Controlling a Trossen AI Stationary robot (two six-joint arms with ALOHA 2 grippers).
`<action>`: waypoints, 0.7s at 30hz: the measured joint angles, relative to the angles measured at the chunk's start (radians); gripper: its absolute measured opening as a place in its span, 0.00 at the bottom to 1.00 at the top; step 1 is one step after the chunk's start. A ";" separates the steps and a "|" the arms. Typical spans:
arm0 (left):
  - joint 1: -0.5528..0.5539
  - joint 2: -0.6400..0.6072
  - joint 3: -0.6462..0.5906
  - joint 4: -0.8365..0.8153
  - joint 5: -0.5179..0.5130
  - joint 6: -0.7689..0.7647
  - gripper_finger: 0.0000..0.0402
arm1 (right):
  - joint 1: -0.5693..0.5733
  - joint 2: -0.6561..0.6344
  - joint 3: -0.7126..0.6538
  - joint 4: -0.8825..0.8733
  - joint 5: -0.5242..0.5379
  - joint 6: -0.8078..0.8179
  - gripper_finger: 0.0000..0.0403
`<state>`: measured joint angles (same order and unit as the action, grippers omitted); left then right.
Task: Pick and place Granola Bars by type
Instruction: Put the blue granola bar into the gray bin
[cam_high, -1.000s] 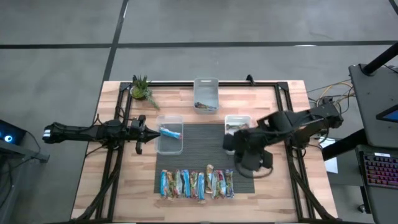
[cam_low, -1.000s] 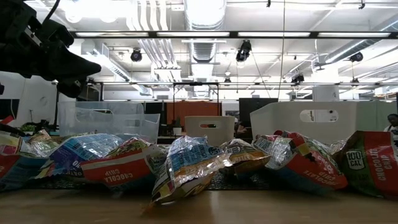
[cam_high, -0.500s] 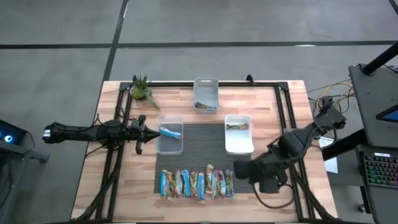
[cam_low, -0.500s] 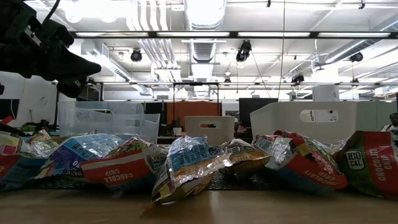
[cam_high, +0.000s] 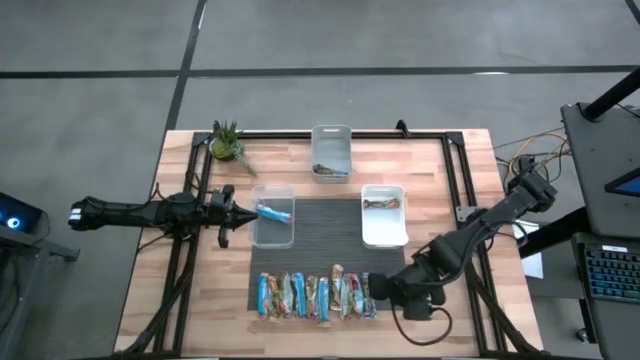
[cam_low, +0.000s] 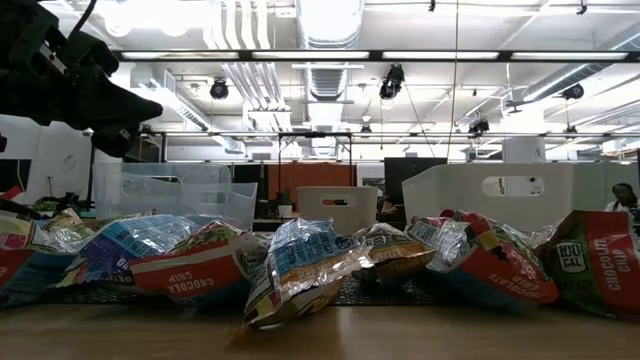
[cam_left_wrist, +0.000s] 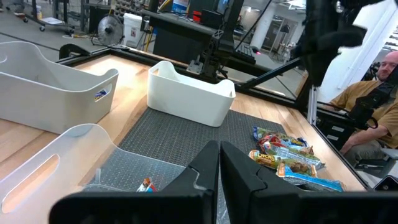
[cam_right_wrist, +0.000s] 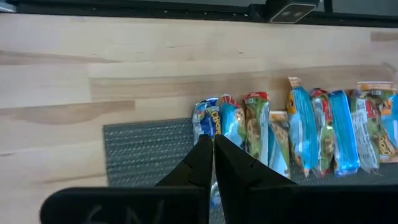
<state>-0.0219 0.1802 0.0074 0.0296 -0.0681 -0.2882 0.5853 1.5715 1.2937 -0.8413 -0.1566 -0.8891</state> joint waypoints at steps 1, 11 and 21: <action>0.000 0.000 0.000 0.000 0.000 0.000 0.00 | -0.006 0.000 -0.020 0.027 0.000 -0.001 0.02; 0.000 0.000 0.000 0.000 0.000 0.000 0.00 | -0.101 0.000 -0.136 0.124 0.002 -0.007 0.02; 0.000 0.000 0.000 0.000 0.000 0.000 0.00 | -0.184 0.002 -0.171 0.209 0.000 -0.031 0.02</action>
<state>-0.0218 0.1802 0.0073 0.0296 -0.0680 -0.2882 0.4009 1.5734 1.1226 -0.6323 -0.1566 -0.9203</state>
